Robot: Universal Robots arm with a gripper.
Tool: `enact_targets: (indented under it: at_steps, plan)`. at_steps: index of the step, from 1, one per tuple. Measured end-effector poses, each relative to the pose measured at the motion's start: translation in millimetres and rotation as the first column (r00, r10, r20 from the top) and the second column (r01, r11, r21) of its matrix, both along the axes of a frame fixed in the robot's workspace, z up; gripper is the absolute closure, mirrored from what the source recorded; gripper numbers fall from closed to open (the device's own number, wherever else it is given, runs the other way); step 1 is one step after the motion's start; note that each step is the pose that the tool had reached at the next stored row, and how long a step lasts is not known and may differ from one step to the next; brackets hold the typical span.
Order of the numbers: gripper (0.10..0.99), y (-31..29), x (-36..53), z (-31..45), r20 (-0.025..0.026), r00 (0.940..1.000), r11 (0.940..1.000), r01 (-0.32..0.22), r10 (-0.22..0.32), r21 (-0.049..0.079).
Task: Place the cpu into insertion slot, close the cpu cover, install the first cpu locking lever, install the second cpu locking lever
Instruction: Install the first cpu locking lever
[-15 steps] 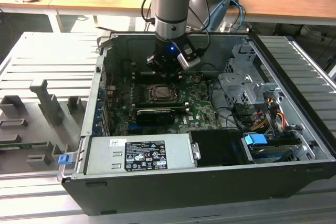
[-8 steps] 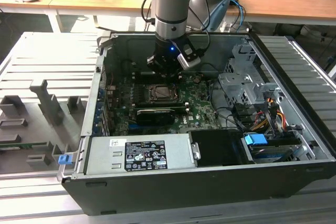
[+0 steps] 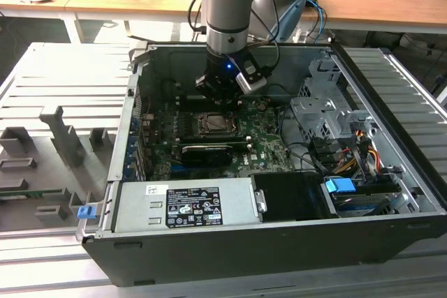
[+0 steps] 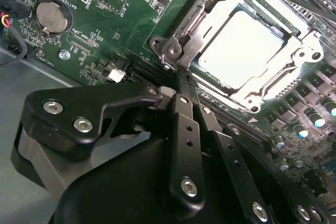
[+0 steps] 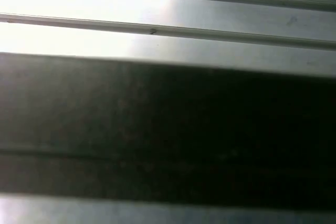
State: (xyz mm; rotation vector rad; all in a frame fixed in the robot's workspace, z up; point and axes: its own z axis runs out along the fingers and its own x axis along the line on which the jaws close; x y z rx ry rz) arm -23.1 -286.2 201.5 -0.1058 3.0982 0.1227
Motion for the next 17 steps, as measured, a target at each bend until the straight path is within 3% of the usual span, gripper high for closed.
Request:
enact_targets:
  at_steps: [3, 8, 10, 17]
  plan:
    - [0.980, 0.3, 0.1, 0.8, 0.0005, 1.0000, 1.0000, 0.000, 0.000, 0.009]
    - [0.980, 0.3, 0.1, 15.3, 0.0001, 1.0000, 1.0000, 0.000, 0.000, 0.008]
    - [0.980, -3.4, 0.1, 15.5, 0.0002, 1.0000, 1.0000, 0.000, 0.000, 0.008]
    - [0.980, -6.2, 0.1, 15.5, 0.0003, 1.0000, 1.0000, 0.000, 0.000, 0.008]
